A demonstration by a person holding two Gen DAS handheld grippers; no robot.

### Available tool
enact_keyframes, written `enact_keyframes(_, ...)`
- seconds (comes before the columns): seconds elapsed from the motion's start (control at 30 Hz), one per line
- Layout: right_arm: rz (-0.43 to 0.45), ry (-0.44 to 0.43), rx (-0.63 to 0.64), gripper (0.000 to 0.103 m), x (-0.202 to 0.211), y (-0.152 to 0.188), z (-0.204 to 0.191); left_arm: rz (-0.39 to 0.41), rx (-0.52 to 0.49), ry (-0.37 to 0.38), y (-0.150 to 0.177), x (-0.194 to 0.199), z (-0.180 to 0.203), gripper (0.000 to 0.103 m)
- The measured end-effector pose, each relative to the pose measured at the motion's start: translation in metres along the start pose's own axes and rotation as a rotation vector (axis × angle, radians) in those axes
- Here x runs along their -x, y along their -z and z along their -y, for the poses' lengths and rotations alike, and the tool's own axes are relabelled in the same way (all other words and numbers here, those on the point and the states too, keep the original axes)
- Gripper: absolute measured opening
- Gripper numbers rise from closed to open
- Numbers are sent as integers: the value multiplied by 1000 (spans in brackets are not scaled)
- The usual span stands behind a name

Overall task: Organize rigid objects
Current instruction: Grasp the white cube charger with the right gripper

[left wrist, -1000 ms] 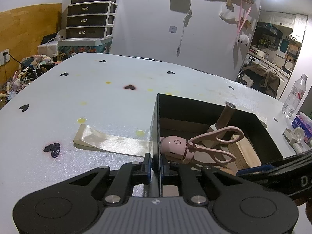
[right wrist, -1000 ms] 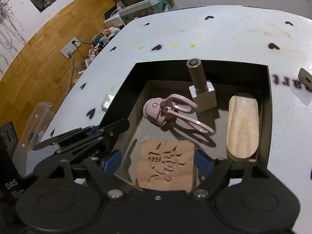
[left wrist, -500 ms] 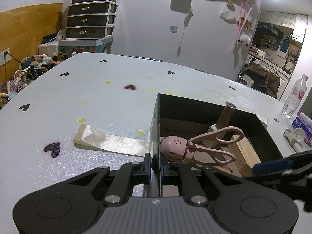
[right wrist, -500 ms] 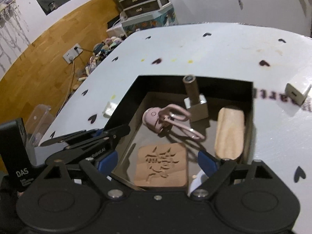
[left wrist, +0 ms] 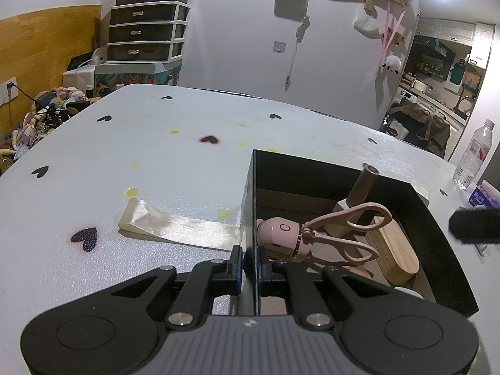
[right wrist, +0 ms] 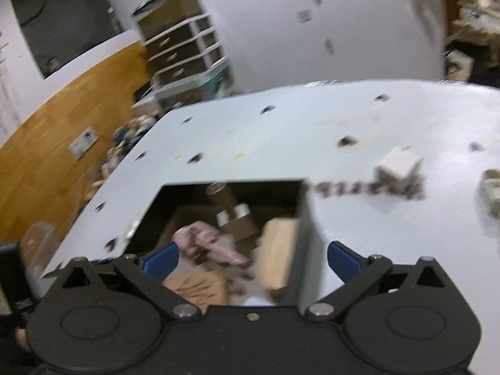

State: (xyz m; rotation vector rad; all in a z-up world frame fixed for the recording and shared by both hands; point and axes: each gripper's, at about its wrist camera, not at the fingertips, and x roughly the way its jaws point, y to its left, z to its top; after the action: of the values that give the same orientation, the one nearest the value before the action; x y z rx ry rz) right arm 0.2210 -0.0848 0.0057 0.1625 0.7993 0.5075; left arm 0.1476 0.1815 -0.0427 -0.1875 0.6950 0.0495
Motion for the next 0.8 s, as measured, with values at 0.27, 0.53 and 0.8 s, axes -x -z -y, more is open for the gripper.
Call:
enact_keyframes(0.27, 98, 216, -24, 103, 0, -6, 44, 0, 0, 0, 0, 0, 0, 9)
enact_keyframes(0.53, 191, 371, -80, 103, -21, -12, 92, 0, 0, 0, 0, 0, 0, 9)
enact_keyframes(0.8, 250, 318, -10, 103, -57, -36, 132, 0, 0, 0, 0, 0, 0, 9)
